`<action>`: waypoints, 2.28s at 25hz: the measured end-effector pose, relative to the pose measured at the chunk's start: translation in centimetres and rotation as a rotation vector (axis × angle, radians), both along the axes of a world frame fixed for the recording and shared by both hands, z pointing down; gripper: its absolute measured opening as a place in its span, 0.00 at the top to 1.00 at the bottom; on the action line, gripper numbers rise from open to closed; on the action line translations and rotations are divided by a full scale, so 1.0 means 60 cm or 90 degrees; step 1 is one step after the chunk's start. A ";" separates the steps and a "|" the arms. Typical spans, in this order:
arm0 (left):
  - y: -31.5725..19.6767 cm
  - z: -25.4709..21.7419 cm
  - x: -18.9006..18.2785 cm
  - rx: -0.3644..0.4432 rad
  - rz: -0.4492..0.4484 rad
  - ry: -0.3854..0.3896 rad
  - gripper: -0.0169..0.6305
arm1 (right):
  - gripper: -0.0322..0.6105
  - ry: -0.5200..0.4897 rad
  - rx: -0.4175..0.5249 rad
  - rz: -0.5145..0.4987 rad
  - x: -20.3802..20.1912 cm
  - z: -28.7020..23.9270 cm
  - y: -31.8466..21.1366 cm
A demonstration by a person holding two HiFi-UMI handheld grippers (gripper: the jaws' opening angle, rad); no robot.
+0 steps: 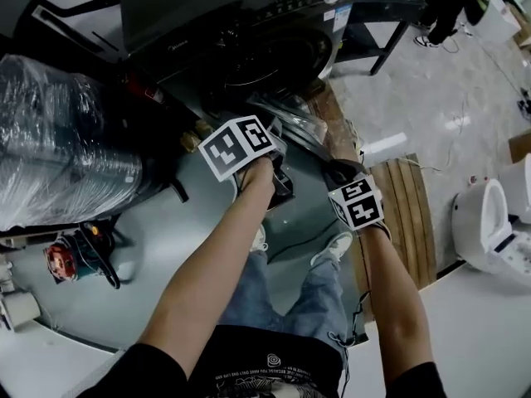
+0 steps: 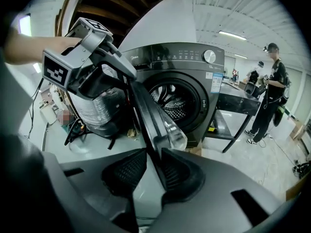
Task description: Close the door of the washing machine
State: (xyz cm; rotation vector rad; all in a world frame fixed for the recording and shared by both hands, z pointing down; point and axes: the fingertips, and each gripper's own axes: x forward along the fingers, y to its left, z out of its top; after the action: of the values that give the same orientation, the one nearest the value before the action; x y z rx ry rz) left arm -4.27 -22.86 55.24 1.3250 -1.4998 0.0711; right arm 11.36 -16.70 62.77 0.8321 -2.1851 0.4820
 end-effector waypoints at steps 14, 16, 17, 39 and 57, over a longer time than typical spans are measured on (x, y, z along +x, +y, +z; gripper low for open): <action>-0.037 0.001 0.006 -0.005 -0.091 -0.005 0.68 | 0.81 0.005 0.003 -0.119 0.015 0.001 -0.064; -0.045 0.000 0.006 0.000 -0.102 -0.005 0.68 | 0.81 0.004 0.009 -0.130 0.016 0.000 -0.080; -0.049 -0.001 0.006 0.002 -0.109 -0.006 0.68 | 0.81 0.005 0.012 -0.137 0.017 0.000 -0.088; -0.132 -0.001 0.013 0.032 -0.238 0.007 0.67 | 0.80 0.019 0.041 -0.241 0.030 -0.002 -0.225; -0.204 -0.003 0.002 0.031 -0.337 0.032 0.66 | 0.77 0.054 0.081 -0.286 0.014 -0.003 -0.359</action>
State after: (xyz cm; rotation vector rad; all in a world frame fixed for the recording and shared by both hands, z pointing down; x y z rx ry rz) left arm -4.14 -35.09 55.04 0.9219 -1.7697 -0.3365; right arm 12.21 -38.25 62.58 0.3940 -2.2496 0.0827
